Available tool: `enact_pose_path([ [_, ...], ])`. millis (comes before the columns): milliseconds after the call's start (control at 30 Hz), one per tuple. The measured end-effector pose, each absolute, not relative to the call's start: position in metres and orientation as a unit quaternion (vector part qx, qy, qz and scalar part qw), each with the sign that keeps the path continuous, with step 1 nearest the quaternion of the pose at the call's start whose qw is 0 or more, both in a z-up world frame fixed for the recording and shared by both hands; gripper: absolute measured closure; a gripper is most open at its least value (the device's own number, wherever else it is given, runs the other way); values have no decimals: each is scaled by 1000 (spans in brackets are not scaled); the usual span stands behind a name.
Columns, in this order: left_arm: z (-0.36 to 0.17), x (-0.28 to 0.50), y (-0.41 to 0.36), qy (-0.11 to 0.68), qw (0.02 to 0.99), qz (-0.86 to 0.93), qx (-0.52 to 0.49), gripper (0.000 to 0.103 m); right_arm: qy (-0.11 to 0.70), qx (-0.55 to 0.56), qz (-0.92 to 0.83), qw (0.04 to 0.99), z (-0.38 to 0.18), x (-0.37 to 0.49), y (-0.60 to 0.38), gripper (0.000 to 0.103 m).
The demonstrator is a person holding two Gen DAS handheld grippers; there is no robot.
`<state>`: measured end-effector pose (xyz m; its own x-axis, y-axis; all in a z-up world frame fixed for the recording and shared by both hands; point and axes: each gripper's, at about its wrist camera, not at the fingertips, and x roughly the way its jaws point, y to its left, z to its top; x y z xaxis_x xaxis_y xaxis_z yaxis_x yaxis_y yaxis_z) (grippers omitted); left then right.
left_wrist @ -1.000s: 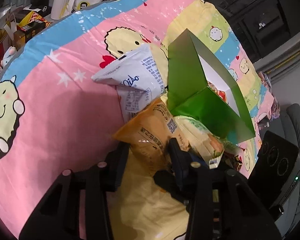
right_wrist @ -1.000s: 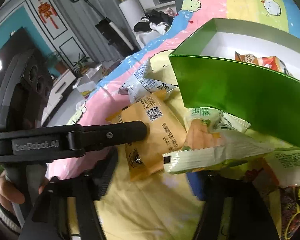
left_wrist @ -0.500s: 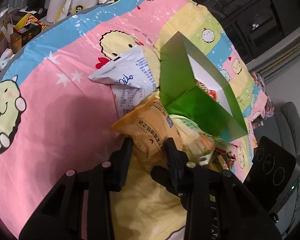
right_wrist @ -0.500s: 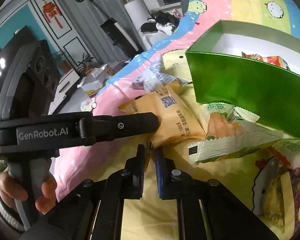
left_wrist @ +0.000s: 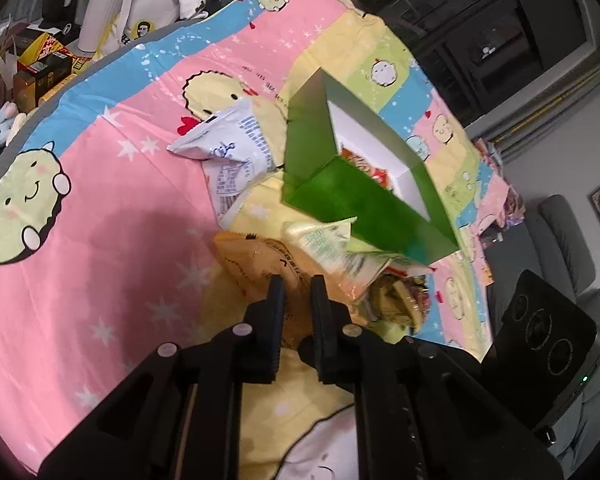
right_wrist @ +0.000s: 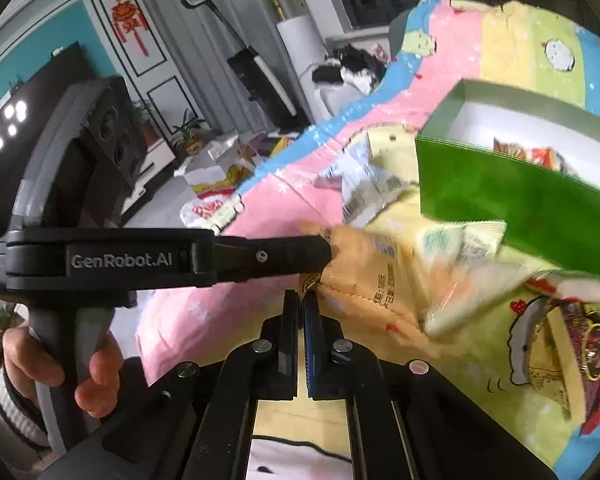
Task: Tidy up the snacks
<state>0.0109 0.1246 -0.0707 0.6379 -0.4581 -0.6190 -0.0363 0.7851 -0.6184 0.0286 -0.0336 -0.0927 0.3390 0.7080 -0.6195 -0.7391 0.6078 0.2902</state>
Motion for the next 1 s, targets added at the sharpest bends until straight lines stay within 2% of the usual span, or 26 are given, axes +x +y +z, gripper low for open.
enact_pose_path([
  [167, -65, 8, 120, 407, 852, -125, -305, 91, 358, -28, 445, 821, -80, 23, -35, 99],
  [300, -77, 7, 116, 435, 844, -106, -295, 88, 389, -49, 437, 809, -93, 22, -36, 99],
  [333, -80, 6, 116, 439, 844, -96, -292, 78, 397, -49, 438, 805, -96, 19, -38, 97],
  [367, -84, 6, 116, 444, 842, -87, -292, 58, 403, -49, 439, 802, -99, 18, -41, 95],
  [433, -91, 6, 116, 454, 836, -79, -298, 44, 404, -56, 435, 802, -101, 14, -46, 84],
  [467, -94, 6, 115, 456, 833, -81, -302, 44, 400, -62, 435, 805, -100, 13, -49, 83],
  [533, -97, 5, 114, 457, 833, -80, -302, 43, 392, -72, 427, 812, -98, 12, -58, 69],
  [633, -96, 4, 111, 450, 834, -81, -310, 34, 382, -95, 408, 824, -98, 16, -71, 55],
  [667, -96, 4, 109, 448, 836, -79, -308, 31, 379, -103, 400, 828, -98, 18, -75, 54],
  [800, -95, 3, 102, 445, 841, -65, -301, 31, 366, -150, 398, 828, -101, 32, -82, 53],
  [1000, -98, 11, 102, 444, 842, -51, -303, 31, 391, -168, 443, 789, -115, 53, -66, 53],
])
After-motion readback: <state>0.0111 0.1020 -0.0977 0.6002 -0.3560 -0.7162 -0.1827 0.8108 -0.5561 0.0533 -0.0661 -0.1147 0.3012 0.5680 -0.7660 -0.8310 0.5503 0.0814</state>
